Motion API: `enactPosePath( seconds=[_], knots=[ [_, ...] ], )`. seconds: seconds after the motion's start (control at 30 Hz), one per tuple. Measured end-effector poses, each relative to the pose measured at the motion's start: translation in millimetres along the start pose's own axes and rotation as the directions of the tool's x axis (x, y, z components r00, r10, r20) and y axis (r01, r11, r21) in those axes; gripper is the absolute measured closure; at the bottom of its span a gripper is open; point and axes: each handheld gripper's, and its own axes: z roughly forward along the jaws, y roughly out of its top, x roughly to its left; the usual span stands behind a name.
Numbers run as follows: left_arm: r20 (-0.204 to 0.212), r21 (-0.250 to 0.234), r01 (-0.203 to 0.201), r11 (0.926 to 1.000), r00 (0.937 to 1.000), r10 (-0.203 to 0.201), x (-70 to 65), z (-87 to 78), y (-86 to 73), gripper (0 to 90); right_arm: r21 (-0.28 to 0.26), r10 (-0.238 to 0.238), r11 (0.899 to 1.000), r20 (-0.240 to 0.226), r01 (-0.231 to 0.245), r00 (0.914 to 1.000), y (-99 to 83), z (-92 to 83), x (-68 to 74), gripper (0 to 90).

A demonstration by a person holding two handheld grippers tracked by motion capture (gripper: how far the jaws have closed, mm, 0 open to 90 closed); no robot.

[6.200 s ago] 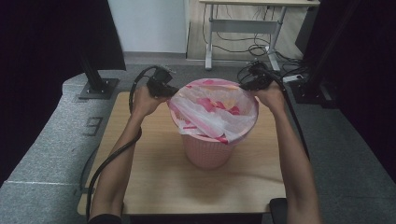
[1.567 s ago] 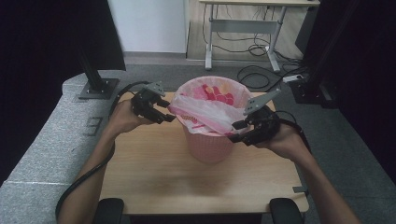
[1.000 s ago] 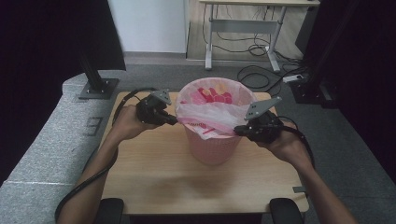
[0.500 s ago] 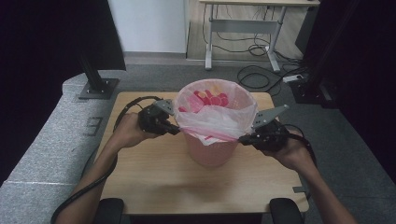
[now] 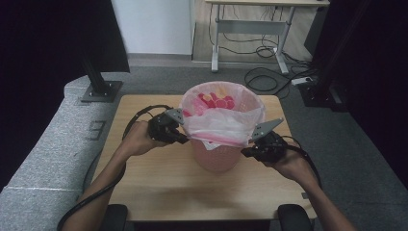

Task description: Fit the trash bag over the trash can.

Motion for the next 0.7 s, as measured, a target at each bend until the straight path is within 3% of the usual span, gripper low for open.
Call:
enactPosePath(
  seconds=[0.13, 0.23, 0.37, 0.6, 0.7],
  knots=[
    [0.009, -0.043, 0.004, 0.9991, 1.0, -0.003, -0.3, -10.5, -4.6, 88.1, -0.047, 0.02, 0.999, -0.025, -0.021, 0.9995, -2.2, -12.5, -1.1, 83.3],
    [0.023, -0.078, 0.002, 0.997, 0.9997, 0.0, -2.7, -20.7, -7.5, 79.1, -0.083, 0.028, 0.996, -0.037, -0.031, 0.9989, -2.0, -32.7, 0.5, 73.4],
    [0.034, -0.098, 0.005, 0.9951, 0.9994, -0.002, -5.6, -28.9, -7.1, 68.4, -0.119, 0.012, 0.993, -0.011, -0.013, 0.9999, 1.4, -50.9, 6.5, 63.2],
    [0.028, -0.044, 0.023, 0.9988, 0.9994, -0.022, -5.4, -15.2, -1.1, 61.5, -0.151, -0.041, 0.987, 0.062, 0.05, 0.9972, 22.1, -43.8, 11.3, 45.6],
    [0.029, -0.033, 0.03, 0.999, 0.9992, -0.029, -3.6, -9.6, 0.3, 61.3, -0.142, -0.076, 0.986, 0.084, 0.087, 0.9935, 29.3, -36.5, 12.6, 48.0]
  ],
)
